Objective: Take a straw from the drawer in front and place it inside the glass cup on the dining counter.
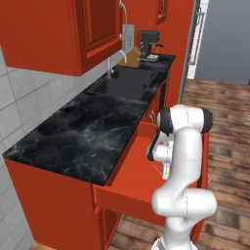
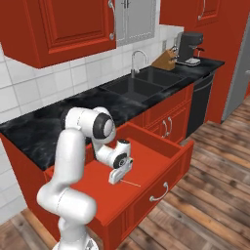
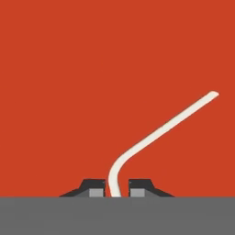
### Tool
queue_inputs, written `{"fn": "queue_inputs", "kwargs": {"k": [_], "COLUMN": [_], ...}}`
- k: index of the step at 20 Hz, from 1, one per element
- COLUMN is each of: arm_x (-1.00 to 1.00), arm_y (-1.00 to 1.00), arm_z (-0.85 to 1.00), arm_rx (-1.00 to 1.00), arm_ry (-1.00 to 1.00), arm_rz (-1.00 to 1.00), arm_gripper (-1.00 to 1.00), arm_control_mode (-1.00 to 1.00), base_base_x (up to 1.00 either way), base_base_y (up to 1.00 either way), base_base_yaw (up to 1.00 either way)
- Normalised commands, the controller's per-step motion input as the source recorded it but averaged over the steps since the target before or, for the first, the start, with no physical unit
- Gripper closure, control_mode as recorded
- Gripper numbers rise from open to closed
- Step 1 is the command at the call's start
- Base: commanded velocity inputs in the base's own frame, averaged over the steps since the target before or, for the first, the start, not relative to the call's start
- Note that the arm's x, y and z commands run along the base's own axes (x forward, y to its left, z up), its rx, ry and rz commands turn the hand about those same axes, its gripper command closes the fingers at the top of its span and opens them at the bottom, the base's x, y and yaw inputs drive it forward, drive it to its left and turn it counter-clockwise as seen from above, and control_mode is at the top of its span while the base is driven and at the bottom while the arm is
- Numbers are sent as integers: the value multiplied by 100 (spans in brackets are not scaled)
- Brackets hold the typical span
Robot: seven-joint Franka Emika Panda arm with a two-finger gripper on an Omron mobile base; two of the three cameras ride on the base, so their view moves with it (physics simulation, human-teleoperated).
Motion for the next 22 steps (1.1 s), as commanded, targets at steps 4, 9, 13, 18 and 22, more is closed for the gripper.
{"fn": "queue_inputs", "kwargs": {"k": [4,9,13,18,22], "arm_x": [0,0,-4,-6,-18], "arm_y": [-1,0,0,0,0], "arm_z": [100,100,100,100,100], "arm_rx": [17,6,0,0,0], "arm_ry": [0,0,0,0,0], "arm_rz": [1,0,0,0,0], "arm_gripper": [100,100,100,100,100], "arm_control_mode": [-100,-100,-100,-100,-100], "base_base_x": [0,0,0,0,0], "base_base_y": [0,0,0,0,0], "base_base_yaw": [0,0,0,0,0]}}
